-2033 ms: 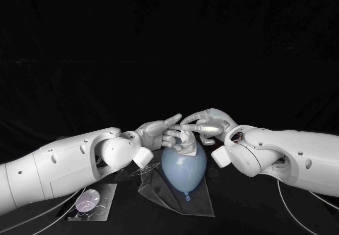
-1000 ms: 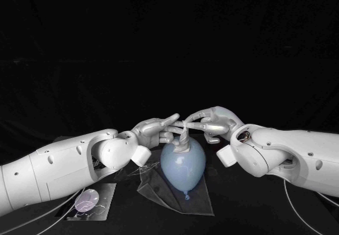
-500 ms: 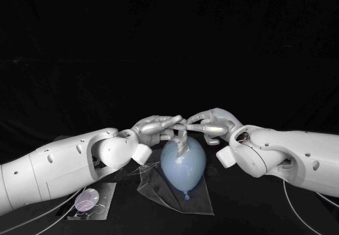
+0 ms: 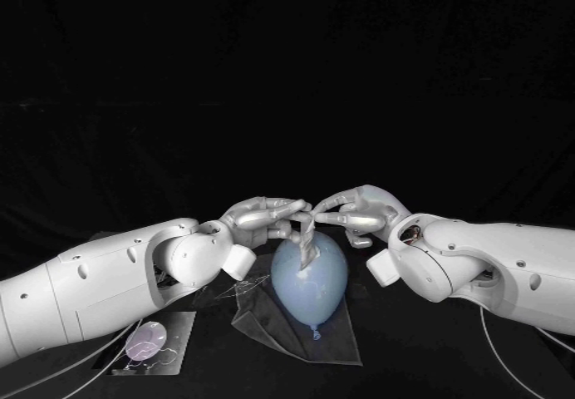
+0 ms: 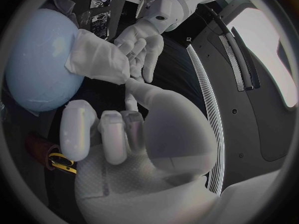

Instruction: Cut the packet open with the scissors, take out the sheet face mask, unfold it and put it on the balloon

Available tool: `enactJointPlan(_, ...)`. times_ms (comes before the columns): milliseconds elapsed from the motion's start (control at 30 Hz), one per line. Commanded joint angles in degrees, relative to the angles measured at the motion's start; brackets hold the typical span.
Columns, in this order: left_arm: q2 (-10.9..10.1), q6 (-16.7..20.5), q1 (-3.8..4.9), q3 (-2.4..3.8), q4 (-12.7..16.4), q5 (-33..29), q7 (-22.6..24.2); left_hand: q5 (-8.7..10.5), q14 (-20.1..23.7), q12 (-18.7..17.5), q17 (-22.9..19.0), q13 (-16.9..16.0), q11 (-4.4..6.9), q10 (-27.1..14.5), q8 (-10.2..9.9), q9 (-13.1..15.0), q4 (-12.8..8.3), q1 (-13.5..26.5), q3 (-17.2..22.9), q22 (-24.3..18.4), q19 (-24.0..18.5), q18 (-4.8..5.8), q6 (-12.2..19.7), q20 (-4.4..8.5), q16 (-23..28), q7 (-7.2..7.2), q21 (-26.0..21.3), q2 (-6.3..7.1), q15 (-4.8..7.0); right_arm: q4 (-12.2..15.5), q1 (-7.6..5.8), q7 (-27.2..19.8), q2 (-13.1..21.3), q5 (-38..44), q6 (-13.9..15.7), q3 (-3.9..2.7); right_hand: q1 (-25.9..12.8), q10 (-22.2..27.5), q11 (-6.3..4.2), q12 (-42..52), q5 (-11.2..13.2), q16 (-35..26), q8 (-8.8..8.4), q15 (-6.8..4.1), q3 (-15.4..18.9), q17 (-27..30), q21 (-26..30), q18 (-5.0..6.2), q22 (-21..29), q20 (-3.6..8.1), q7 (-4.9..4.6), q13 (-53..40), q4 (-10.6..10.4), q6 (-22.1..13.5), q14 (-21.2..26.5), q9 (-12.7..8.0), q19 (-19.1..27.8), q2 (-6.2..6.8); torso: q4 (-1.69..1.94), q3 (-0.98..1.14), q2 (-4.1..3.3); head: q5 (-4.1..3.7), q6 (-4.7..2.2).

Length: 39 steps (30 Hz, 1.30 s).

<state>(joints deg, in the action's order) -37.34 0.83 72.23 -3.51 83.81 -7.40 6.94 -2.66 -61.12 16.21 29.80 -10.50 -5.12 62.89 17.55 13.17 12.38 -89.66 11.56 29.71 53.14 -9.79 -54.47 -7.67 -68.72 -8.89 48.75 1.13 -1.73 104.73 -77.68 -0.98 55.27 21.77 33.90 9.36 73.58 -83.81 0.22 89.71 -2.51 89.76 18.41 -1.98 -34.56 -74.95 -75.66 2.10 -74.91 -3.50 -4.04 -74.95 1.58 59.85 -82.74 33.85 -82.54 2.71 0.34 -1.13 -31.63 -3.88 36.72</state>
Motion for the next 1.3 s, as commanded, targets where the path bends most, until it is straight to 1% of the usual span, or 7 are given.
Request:
enactJointPlan(33, -0.2, 2.4, 0.07, 0.06, 0.0, 1.2, 0.0, -0.11, -0.5, -0.3, -0.1, 0.2, -0.33, 0.2, -0.1, -0.3, -0.1, -0.8, 0.2, 0.2, 0.0, -0.64, 0.5, 0.25, -0.2, -0.24, 0.4, 0.08, -0.02, 0.0, 0.03, 0.0, 0.2, 1.1, 0.0, -0.02, 0.0, -6.2, -0.37, 0.3, -0.3, 0.2, 0.35, -1.43, -0.4, -15.0, 0.3, 1.08, -10.8, 0.55, -0.09, -15.1, 0.0, 0.3, -7.3, 6.0, 0.0, -0.34, 0.0, 0.02, 0.02, -0.15, 0.03)
enactJointPlan(500, -1.6, 2.0, 0.02, 0.05, 0.6, 4.0, 2.5, -0.12, -0.7, 0.4, -0.4, 0.0, -0.09, 0.7, -0.5, -0.5, -0.2, -1.2, 0.3, 0.5, -0.1, -0.67, 1.3, 0.27, -0.3, -0.03, 0.8, 0.57, 0.12, -0.9, 0.88, 1.4, 0.5, 2.5, 0.2, 0.0, -0.1, -6.2, -0.37, 0.3, -0.3, 0.2, 0.39, -1.43, -0.4, -15.0, 0.3, 1.07, -10.8, 0.55, -0.09, -15.1, 0.1, 0.2, -7.3, 6.1, 0.0, -0.34, 0.02, 0.03, -0.04, -0.38, 0.5)
enactJointPlan(767, -1.9, 7.9, 0.0, 0.05, 1.4, 15.6, -1.3, -0.11, -2.3, 3.1, -1.0, -1.2, 0.38, 1.6, 1.9, 0.5, -0.6, -1.2, 1.0, 0.9, 0.7, -0.78, -1.2, 0.66, 0.0, 0.3, 1.7, -0.35, 0.61, -0.6, 1.27, 1.5, 0.7, 2.6, 0.0, 0.0, -0.1, -6.2, -0.37, 0.3, -0.3, 0.2, 0.47, -1.43, -0.5, -15.0, 0.2, 1.07, -10.9, 0.55, -0.08, -15.1, 0.2, 0.2, -7.3, 6.2, 0.0, -0.33, 0.0, 0.01, 0.01, -0.58, 1.01)
enactJointPlan(867, -1.8, 9.1, -0.08, 0.04, 1.6, 19.2, -4.6, -0.14, -9.3, 7.4, 7.0, -3.4, 1.79, 4.9, 3.6, 1.7, 2.2, 2.0, 1.2, 1.0, 2.9, -0.85, -1.5, 1.65, -3.5, 1.4, 2.5, -0.93, 1.9, -0.4, 1.36, 1.5, 0.7, 2.6, -0.1, 0.01, -0.1, -6.2, -0.37, 0.3, -0.3, 0.2, 0.47, -1.43, -0.5, -15.0, 0.2, 1.07, -10.9, 0.55, -0.08, -15.1, 0.2, 0.2, -7.3, 6.2, 0.0, -0.33, 0.04, 0.02, -0.02, -0.59, 1.08)
enactJointPlan(1033, -1.0, 9.9, -0.34, 0.04, 1.2, 21.3, -8.0, -0.14, -14.5, 12.0, 16.0, -6.1, 2.24, 7.2, 3.6, 2.1, 3.8, 3.3, 1.7, 1.7, 4.7, -0.74, -0.1, 2.46, -7.4, 1.38, 3.7, -0.34, 2.47, -0.1, 1.45, 1.4, 0.9, 2.5, -0.1, 0.01, -0.1, -6.2, -0.37, 0.3, -0.3, 0.2, 0.47, -1.43, -0.5, -15.0, 0.2, 1.07, -10.9, 0.55, -0.08, -15.1, 0.2, 0.2, -7.3, 6.2, 0.0, -0.33, 0.0, 0.01, -0.02, -0.67, 1.22)
enactJointPlan(1100, -0.7, 10.0, -0.43, 0.04, 0.8, 21.7, -9.1, -0.15, -16.2, 15.3, 19.4, -8.4, 2.43, 7.1, 3.5, 2.2, 4.0, 4.1, 2.0, 5.0, 7.0, -0.17, 0.4, 2.75, -9.0, 1.4, 6.4, -0.24, 2.63, 0.0, 1.46, 1.3, 1.0, 2.4, -0.2, 0.01, -0.1, -6.2, -0.37, 0.3, -0.3, 0.2, 0.47, -1.43, -0.5, -15.0, 0.2, 1.07, -10.9, 0.55, -0.08, -15.1, 0.2, 0.2, -7.3, 6.2, 0.0, -0.33, 0.0, -0.01, -0.04, -0.66, 1.29)
enactJointPlan(1300, 0.4, 9.7, -0.59, 0.04, -0.1, 21.3, -11.1, -0.12, -18.5, 22.0, 24.5, -13.0, 2.58, 5.9, 3.8, 2.6, 4.2, 7.5, 2.0, 10.4, 10.3, 0.7, 0.8, 3.1, -11.0, 1.56, 10.4, -0.62, 2.9, 0.6, 1.56, 1.3, 1.1, 2.1, -0.3, 0.01, -0.1, -6.2, -0.37, 0.3, -0.3, 0.2, 0.47, -1.43, -0.5, -15.0, 0.2, 1.07, -10.9, 0.55, -0.08, -15.1, 0.2, 0.2, -7.3, 6.2, 0.0, -0.33, 0.01, 0.01, -0.08, -0.67, 1.44)
